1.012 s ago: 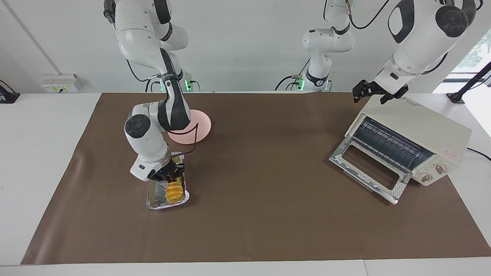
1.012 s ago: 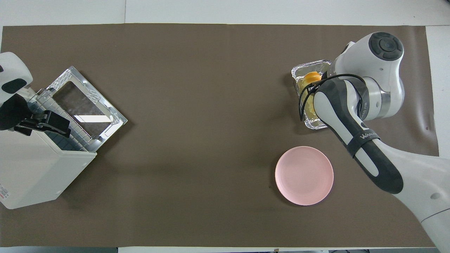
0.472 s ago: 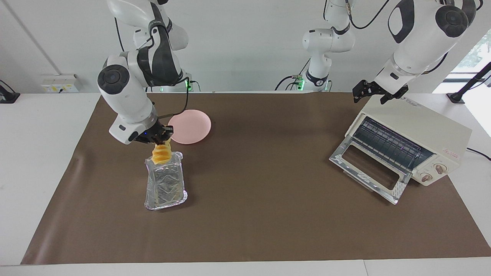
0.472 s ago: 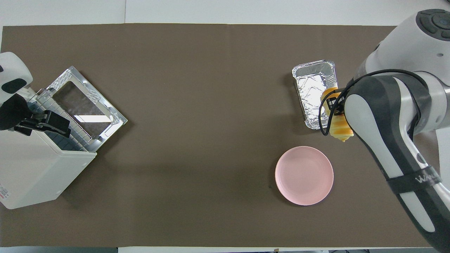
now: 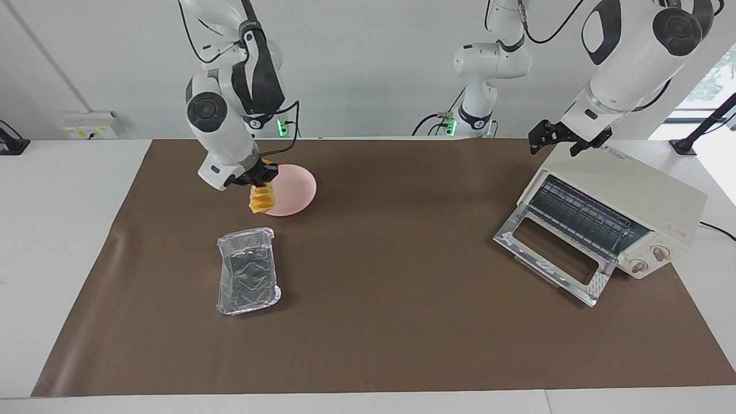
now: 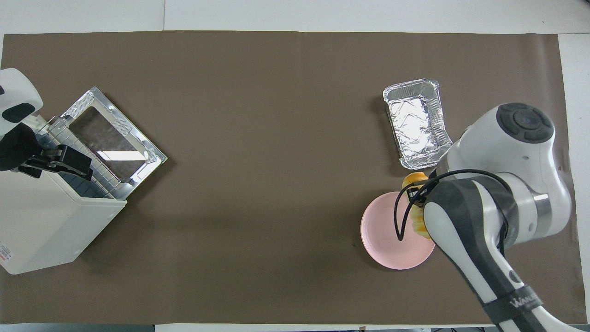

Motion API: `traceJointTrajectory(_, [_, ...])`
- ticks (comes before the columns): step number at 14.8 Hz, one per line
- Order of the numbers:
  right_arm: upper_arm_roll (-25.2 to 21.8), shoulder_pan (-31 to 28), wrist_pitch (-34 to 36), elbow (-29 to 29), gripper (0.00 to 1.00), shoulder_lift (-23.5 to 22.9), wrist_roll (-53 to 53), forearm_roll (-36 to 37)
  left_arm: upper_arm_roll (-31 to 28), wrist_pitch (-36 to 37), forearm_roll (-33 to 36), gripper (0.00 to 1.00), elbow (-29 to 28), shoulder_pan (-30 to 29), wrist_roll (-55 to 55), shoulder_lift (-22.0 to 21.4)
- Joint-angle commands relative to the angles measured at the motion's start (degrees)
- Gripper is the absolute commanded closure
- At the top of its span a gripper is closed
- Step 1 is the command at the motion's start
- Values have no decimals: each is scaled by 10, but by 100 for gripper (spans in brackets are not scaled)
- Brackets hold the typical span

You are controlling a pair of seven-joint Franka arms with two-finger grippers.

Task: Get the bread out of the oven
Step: 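Lift the bread and carry it over the pink plate with the right gripper, then lower the bread onto the pink plate and open the right gripper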

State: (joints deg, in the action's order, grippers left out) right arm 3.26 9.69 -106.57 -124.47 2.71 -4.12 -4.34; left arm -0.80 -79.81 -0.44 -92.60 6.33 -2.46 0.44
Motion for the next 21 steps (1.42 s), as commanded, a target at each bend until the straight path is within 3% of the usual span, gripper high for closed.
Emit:
traceJointTrajectory(1, [1, 37, -79, -98, 100, 56, -47, -8, 4, -7, 6, 0, -7, -5, -4, -10])
traceJointTrajectory(11, [1, 43, -196, -167, 100, 47, -48, -9, 4, -7, 6, 0, -7, -5, -4, -10])
traceJointTrajectory(12, [1, 43, -194, -167, 75, 47, -49, -9, 4, -7, 6, 0, -7, -5, -4, -10])
traceJointTrajectory(14, [1, 42, -189, -166, 0, 46, -46, -8, 4, -7, 6, 0, -7, -5, -4, -10])
traceJointTrajectory(17, [0, 36, -174, -112, 0, 42, -46, -8, 4, -7, 6, 0, -7, -5, -4, -10])
traceJointTrajectory(21, [-3, 0, -26, 85, 0, 21, -13, 2, 4, -7, 6, 0, -7, -5, -3, -10])
